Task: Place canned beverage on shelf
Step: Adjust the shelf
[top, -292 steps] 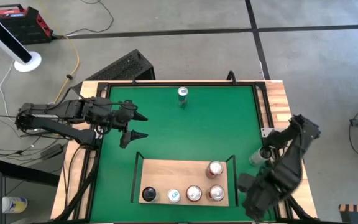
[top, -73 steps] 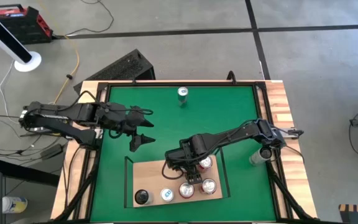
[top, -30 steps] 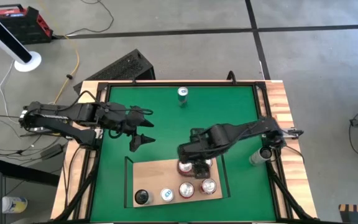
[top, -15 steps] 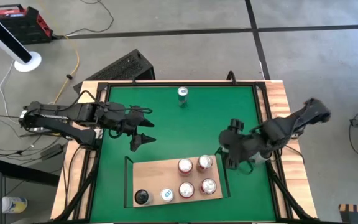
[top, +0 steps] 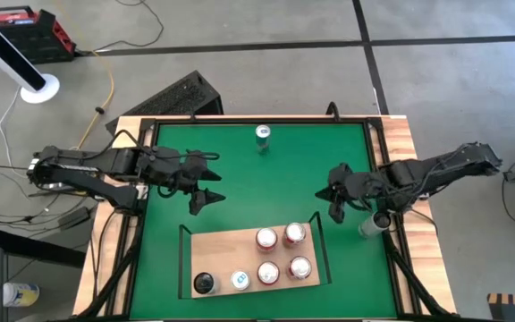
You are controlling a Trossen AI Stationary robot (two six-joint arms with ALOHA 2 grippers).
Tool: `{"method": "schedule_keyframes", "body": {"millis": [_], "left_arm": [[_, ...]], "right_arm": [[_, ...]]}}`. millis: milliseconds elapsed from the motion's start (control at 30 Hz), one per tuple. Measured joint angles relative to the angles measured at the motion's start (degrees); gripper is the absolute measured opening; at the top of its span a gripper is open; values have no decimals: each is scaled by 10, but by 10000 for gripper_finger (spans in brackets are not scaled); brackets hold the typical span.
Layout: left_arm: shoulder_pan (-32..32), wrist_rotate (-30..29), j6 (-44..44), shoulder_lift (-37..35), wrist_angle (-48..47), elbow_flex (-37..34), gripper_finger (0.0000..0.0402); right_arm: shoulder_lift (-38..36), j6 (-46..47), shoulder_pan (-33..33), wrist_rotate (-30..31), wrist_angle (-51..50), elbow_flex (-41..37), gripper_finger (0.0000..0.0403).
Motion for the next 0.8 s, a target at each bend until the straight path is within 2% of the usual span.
{"method": "schedule_keyframes", "body": {"millis": [67, 233, 433, 800], "left_arm": [[0, -3, -6, 0, 0, 0, 329], [0, -11, -21, 0, 0, 0, 329], [0, -11, -33, 0, 0, 0, 329], [0, -11, -40, 0, 0, 0, 329]], "right_arm": [[-2, -18, -7, -23, 24, -18, 17], [-1, -36, -20, -32, 62, -51, 30], [-1, -66, -21, -79, 100, -76, 14], [-2, -61, 1, -93, 108, -77, 18]]}}
